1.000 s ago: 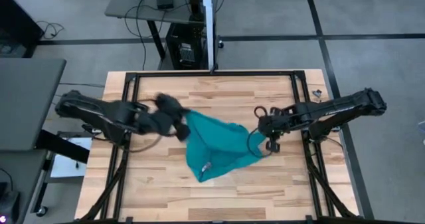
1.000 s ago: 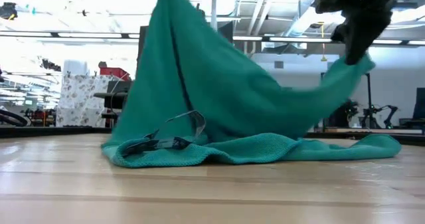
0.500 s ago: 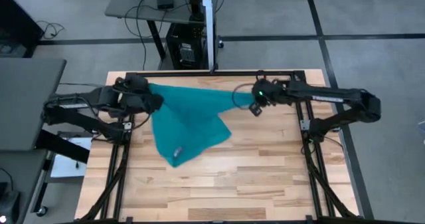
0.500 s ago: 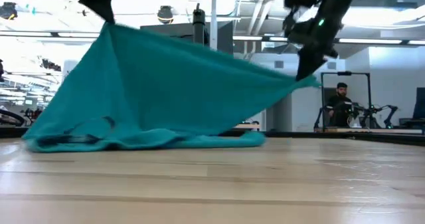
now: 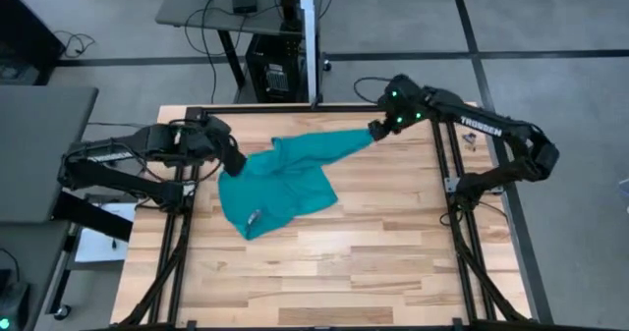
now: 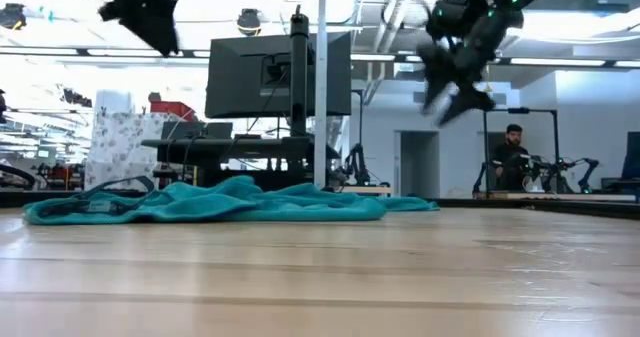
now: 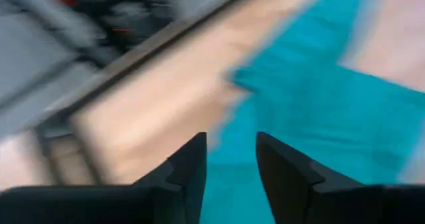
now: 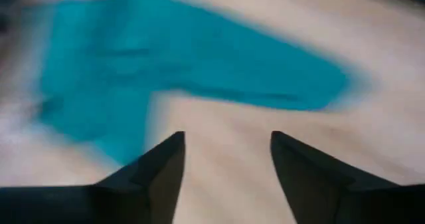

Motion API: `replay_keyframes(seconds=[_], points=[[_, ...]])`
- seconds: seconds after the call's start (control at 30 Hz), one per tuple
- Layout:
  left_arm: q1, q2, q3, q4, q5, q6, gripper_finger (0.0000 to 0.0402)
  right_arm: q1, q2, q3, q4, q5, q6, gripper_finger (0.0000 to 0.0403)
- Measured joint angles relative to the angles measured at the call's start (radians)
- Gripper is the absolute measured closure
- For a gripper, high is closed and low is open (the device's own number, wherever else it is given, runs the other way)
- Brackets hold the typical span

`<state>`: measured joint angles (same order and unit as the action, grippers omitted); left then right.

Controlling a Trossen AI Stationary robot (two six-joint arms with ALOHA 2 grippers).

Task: Roll towel
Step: Fold the blue towel in half

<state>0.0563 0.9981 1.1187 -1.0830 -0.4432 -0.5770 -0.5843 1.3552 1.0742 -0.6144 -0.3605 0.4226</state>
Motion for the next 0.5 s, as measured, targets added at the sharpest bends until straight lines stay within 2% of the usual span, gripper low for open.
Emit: replay_keyframes(seconds=[0.1,0.3,0.43,0.5], points=[[-0.059,0.005,-0.086,0.135,0.059,-0.011,0.0271,0.158,0.028,-0.03,0.137,0.029,0.041,0.0161],[-0.189,0.043,-0.355,0.44,0.154,-0.164,0.0277,0.452,0.234,-0.062,0.418,0.266,0.049,0.0165],[-0.275,0.102,-0.451,0.602,0.186,-0.25,0.0282,0.547,0.396,-0.062,0.466,0.37,0.045,0.0173],[-0.304,0.141,-0.456,0.601,0.184,-0.27,0.0284,0.569,0.461,-0.062,0.472,0.391,0.077,0.0177]])
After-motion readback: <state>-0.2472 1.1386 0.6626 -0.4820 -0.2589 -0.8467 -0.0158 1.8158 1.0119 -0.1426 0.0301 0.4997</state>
